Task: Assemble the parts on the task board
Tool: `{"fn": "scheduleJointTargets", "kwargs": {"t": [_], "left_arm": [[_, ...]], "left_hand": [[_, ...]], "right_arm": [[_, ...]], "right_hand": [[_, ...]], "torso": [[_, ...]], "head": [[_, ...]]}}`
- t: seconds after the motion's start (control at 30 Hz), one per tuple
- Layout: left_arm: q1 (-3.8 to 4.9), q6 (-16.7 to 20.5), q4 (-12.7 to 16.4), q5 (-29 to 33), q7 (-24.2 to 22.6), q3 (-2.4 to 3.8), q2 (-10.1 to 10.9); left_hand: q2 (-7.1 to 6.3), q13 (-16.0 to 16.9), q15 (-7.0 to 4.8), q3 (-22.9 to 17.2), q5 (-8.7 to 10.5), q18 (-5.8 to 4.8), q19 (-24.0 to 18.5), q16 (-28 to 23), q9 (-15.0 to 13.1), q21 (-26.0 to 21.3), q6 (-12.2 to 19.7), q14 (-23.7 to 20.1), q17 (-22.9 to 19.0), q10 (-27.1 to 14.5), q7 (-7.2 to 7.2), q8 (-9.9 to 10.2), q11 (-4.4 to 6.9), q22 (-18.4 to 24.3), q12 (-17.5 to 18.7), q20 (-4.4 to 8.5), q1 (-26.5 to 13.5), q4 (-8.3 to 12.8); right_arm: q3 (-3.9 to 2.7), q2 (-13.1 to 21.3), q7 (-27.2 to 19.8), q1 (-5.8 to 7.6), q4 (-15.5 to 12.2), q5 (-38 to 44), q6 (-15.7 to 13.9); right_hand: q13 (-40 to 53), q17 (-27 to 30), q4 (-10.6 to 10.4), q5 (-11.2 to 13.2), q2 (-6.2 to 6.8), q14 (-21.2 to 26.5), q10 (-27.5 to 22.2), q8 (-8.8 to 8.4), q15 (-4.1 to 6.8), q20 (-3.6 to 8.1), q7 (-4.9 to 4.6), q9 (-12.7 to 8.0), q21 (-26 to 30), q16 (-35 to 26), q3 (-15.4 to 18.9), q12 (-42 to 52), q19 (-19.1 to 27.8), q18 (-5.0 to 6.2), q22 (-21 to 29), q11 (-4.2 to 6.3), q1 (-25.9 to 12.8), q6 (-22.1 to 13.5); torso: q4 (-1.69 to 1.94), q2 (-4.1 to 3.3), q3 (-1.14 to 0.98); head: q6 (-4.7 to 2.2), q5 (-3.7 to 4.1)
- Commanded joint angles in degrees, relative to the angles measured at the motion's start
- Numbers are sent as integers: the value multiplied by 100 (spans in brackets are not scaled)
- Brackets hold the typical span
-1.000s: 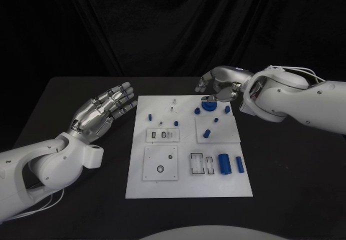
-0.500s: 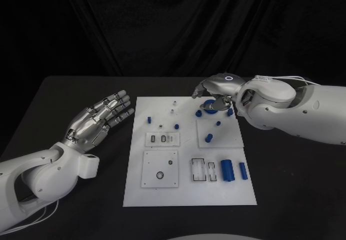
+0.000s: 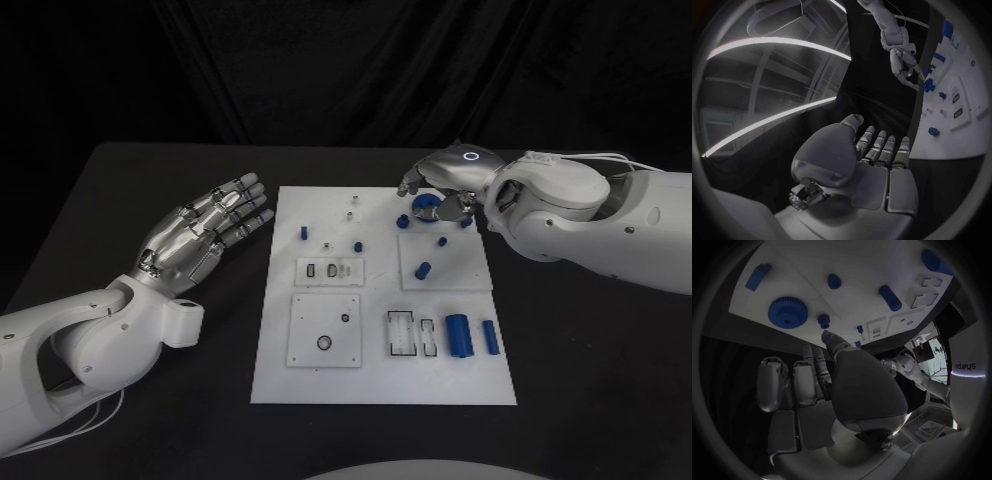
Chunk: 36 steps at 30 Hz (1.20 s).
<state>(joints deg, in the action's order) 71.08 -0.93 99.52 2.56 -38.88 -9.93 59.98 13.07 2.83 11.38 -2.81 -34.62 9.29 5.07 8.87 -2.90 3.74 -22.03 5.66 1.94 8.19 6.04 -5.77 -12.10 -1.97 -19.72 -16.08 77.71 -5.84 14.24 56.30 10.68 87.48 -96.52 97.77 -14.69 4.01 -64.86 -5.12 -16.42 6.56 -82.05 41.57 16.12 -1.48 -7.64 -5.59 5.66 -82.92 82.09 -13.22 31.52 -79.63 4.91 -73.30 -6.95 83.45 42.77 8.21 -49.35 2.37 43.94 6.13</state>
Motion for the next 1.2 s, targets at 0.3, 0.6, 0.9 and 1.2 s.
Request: {"fn": "scheduleJointTargets", "kwargs": {"t": [0.3,0.6,0.9,1.2], "left_arm": [[14,-110,-52,26,-1609,3,-57],[13,-137,-123,26,-1594,-4,-90],[13,-168,-176,26,-1564,-11,-114],[12,-200,-228,26,-1534,-34,-137]], "left_hand": [[16,5,17,-42,-22,-32,22,36,-8,18,-28,14,7,-14,7,-22,-32,-8,-21,-31,-60,7],[6,4,25,-60,-22,-37,29,42,-8,23,-32,13,7,-24,13,-22,-37,-10,-21,-34,-64,20],[6,3,31,-73,-25,-40,32,46,-8,26,-34,13,7,-29,16,-23,-39,-11,-21,-36,-66,27],[6,1,40,-98,-26,-46,31,51,-8,25,-31,11,6,-40,26,-21,-47,-10,-19,-40,-69,39]], "right_arm": [[0,23,239,-94,3,107,169],[-2,-101,217,-213,150,107,-98],[-3,-228,145,-305,279,107,-258],[-3,-336,69,-361,353,107,-295]], "right_hand": [[-4,54,66,175,149,0,193,-287,19,11,26,54,4,-52,-418,-386,24,-95,30,1,63,171],[31,13,-37,476,214,-19,367,-390,-5,-5,2,101,9,-61,-510,-452,11,-100,-2,22,-92,274],[49,19,-156,701,234,-26,595,-454,55,37,-31,146,15,-88,-504,-482,-1,-100,-24,73,-211,364],[43,20,-206,723,182,-42,788,-509,69,56,-79,175,14,-107,-560,-540,-24,-107,-53,111,-197,408]], "torso": [[21,13,10],[2,22,17],[19,28,17],[20,29,24]], "head": [[47,-54],[75,-57],[108,-33],[146,-27]]}}
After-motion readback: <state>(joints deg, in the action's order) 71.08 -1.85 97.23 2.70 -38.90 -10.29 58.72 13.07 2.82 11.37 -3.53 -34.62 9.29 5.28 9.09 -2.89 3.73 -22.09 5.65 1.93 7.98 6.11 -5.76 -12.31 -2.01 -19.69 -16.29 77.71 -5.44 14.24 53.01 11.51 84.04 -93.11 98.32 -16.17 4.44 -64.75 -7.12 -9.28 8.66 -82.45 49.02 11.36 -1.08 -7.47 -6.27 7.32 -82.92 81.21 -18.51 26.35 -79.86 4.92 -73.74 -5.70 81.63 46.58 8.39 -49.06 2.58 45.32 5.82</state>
